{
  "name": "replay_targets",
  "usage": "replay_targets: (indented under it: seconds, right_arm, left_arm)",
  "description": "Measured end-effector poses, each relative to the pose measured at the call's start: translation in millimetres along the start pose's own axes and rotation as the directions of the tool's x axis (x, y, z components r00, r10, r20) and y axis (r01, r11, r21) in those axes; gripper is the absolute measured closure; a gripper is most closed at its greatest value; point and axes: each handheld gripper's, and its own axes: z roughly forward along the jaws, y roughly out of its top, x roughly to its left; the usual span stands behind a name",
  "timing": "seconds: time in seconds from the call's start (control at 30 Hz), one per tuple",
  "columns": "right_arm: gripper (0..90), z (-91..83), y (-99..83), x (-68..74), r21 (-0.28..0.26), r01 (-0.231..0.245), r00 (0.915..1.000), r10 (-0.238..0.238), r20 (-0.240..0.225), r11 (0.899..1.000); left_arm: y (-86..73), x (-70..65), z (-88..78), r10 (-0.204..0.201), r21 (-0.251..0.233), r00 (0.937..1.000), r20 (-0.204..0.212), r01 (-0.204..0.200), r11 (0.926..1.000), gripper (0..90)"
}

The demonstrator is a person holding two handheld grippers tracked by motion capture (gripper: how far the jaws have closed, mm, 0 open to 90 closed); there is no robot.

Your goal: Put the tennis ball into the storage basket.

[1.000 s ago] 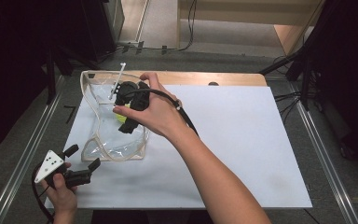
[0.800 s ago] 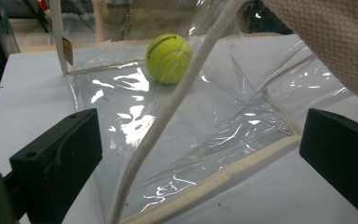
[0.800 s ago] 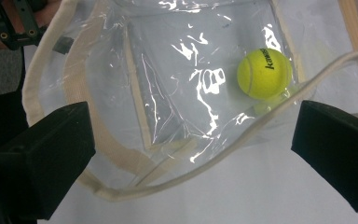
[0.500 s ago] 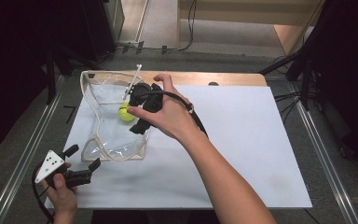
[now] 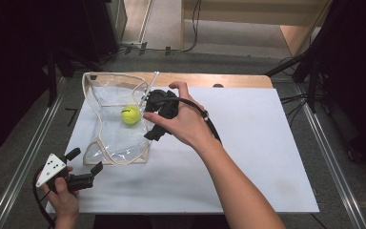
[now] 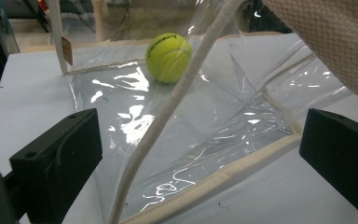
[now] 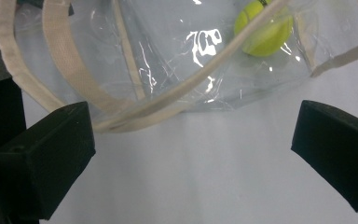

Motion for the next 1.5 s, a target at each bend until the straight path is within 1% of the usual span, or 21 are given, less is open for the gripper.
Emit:
replay_targets:
  seconds: [0.27, 0.33, 0.4, 0.43, 0.5, 0.6, 0.67, 0.73, 0.87, 0.93, 0.97, 1.0, 1.03, 1.07, 1.1, 1.2, 1.23, 1.3, 1.37, 1.4, 1.5]
  right_arm:
    - [0.0, 2.9, -12.1, -2.5, 0.001, -0.017, 0.9998, 0.017, -0.008, 1.000]
    - [0.0, 3.7, -14.7, -3.3, 0.001, -0.019, 0.9998, 0.019, -0.001, 1.000]
    - [0.0, 4.7, -17.5, -3.1, -0.001, -0.031, 0.9995, 0.031, -0.008, 1.000]
    - [0.0, 5.3, -18.9, -3.5, 0.000, -0.027, 0.9996, 0.027, -0.009, 1.000]
    - [0.0, 6.2, -21.9, -3.8, -0.001, -0.035, 0.9993, 0.035, -0.011, 0.999]
    - [0.0, 7.2, -26.7, -4.7, 0.001, -0.042, 0.9991, 0.042, -0.006, 0.999]
    - [0.0, 7.8, -31.2, -5.2, -0.005, -0.061, 0.9981, 0.061, 0.005, 0.998]
    - [0.0, 8.6, -35.4, -6.2, -0.008, -0.061, 0.9982, 0.061, 0.000, 0.998]
    - [0.0, 11.0, -44.0, -7.0, 0.004, -0.079, 0.9968, 0.079, -0.001, 0.997]
    - [0.0, 12.4, -48.1, -8.5, -0.005, -0.075, 0.9971, 0.075, -0.007, 0.997]
    - [0.0, 13.2, -50.8, -8.5, -0.004, -0.087, 0.9962, 0.087, -0.006, 0.996]
    - [0.0, 13.9, -52.9, -9.3, -0.002, -0.082, 0.9966, 0.082, -0.004, 0.997]
    - [0.0, 14.5, -55.1, -8.9, -0.005, -0.098, 0.9952, 0.098, -0.008, 0.995]
    - [0.0, 14.7, -57.2, -9.7, -0.004, -0.092, 0.9957, 0.092, -0.009, 0.996]
    - [0.0, 15.2, -59.1, -9.4, -0.005, -0.101, 0.9949, 0.101, -0.007, 0.995]
    - [0.0, 17.0, -65.2, -10.5, -0.010, -0.102, 0.9947, 0.102, -0.011, 0.995]
    - [0.0, 17.1, -66.8, -10.3, -0.005, -0.111, 0.9938, 0.111, -0.009, 0.994]
    - [0.0, 18.5, -70.5, -11.0, -0.013, -0.112, 0.9936, 0.112, -0.013, 0.994]
    - [0.0, 19.0, -73.7, -10.9, -0.002, -0.122, 0.9925, 0.122, -0.011, 0.993]
    - [0.0, 19.9, -75.5, -11.4, -0.011, -0.118, 0.9929, 0.118, -0.015, 0.993]
    - [0.0, 22.0, -81.1, -11.8, -0.014, -0.131, 0.9913, 0.131, -0.018, 0.991]
  left_arm:
    - [0.0, -0.1, 0.0, 0.003, 0.003, 1.0000, -0.001, -0.003, 1.0000, 0.0]
    - [0.0, 0.0, 0.0, 0.003, 0.003, 1.0000, -0.001, -0.003, 1.0000, 0.0]
    - [0.0, -0.1, 0.0, 0.003, 0.002, 1.0000, -0.001, -0.003, 1.0000, 0.0]
    - [0.0, 0.0, -0.1, 0.004, 0.003, 1.0000, -0.001, -0.004, 1.0000, 0.0]
    - [0.0, -0.1, -0.1, 0.004, 0.003, 1.0000, -0.001, -0.004, 1.0000, 0.0]
    - [0.0, -0.1, -0.2, 0.004, 0.003, 1.0000, 0.000, -0.004, 1.0000, 0.0]
    - [0.1, -0.2, -0.1, 0.003, 0.003, 1.0000, 0.000, -0.003, 1.0000, 0.0]
    - [0.1, -0.2, -0.1, 0.004, 0.004, 1.0000, 0.000, -0.004, 1.0000, 0.0]
    - [0.1, -0.2, -0.1, 0.004, 0.004, 1.0000, 0.000, -0.004, 1.0000, 0.0]
    - [0.1, -0.3, 0.0, 0.004, 0.004, 1.0000, -0.002, -0.004, 1.0000, 0.0]
    - [0.1, -0.3, -0.1, 0.005, 0.004, 1.0000, -0.002, -0.005, 1.0000, 0.0]
    - [0.0, -0.4, 0.0, 0.005, 0.004, 1.0000, -0.002, -0.005, 1.0000, 0.0]
    - [0.1, -0.4, 0.0, 0.005, 0.005, 1.0000, -0.002, -0.005, 1.0000, 0.0]
    - [0.0, -0.4, 0.0, 0.006, 0.005, 1.0000, -0.002, -0.006, 1.0000, 0.0]
    - [0.1, -0.5, 0.0, 0.006, 0.005, 1.0000, -0.002, -0.006, 1.0000, 0.0]
    - [0.0, -0.5, 0.0, 0.006, 0.004, 1.0000, -0.002, -0.006, 1.0000, 0.0]
    - [0.0, -0.5, 0.0, 0.006, 0.005, 1.0000, -0.002, -0.006, 1.0000, 0.0]
    - [0.0, -0.5, 0.0, 0.006, 0.005, 1.0000, -0.001, -0.006, 1.0000, 0.0]
    - [0.0, -0.7, -0.2, 0.004, 0.005, 1.0000, -0.002, -0.004, 1.0000, 0.0]
    - [0.0, -0.6, -0.3, 0.004, 0.005, 1.0000, -0.002, -0.004, 1.0000, 0.0]
    - [0.0, -0.5, -0.2, 0.005, 0.005, 1.0000, -0.002, -0.005, 1.0000, 0.0]
